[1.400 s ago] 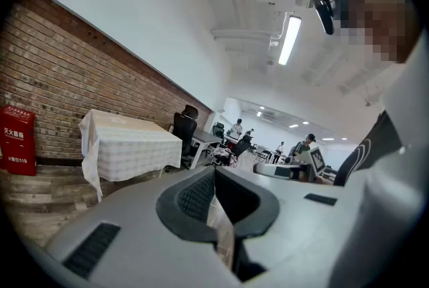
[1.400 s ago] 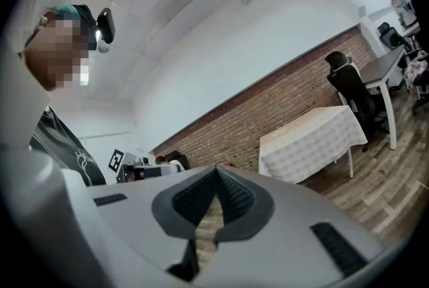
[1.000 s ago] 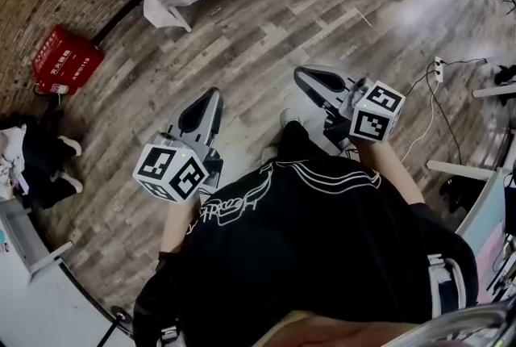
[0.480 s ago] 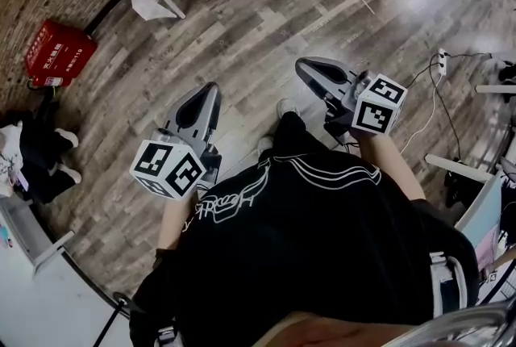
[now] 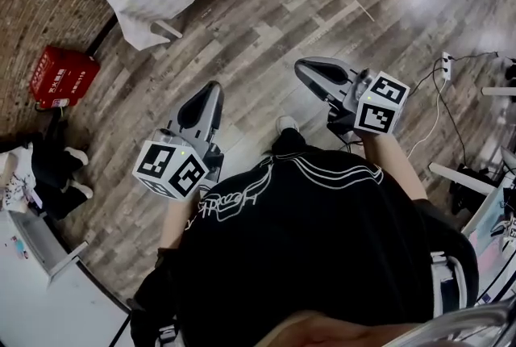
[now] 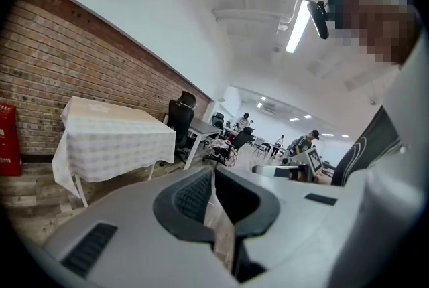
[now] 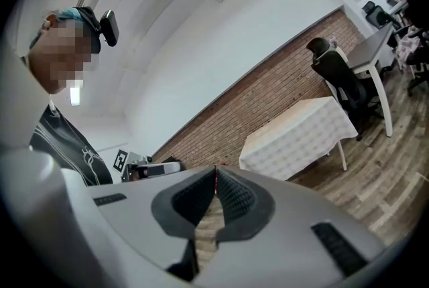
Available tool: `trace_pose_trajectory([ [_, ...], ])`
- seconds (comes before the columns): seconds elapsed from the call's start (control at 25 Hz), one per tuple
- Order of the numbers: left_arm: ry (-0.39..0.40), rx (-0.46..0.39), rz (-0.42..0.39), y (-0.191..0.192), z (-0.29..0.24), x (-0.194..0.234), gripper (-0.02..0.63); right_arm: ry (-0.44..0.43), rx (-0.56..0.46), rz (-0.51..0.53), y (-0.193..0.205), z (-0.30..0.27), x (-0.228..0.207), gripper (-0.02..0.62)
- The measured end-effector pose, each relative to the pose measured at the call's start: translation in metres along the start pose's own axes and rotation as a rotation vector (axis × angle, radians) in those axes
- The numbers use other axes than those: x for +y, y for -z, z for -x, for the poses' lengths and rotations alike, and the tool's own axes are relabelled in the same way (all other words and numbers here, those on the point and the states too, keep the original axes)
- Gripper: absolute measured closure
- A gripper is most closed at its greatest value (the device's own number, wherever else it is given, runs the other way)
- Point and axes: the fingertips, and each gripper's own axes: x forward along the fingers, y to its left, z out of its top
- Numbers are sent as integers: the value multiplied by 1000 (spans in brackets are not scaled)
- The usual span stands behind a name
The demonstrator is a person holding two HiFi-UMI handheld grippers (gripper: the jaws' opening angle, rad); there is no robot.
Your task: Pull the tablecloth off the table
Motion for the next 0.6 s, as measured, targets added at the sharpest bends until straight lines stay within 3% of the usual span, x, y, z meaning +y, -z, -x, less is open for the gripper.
trace_pose_trajectory([
  [0.32, 8, -66, -75, -44, -66, -22, 598, 0, -75, 64, -68, 34, -49, 597],
  [0.6, -62, -104, -54, -46, -76, -2, 598, 10, -77, 77, -83, 37, -78, 597],
])
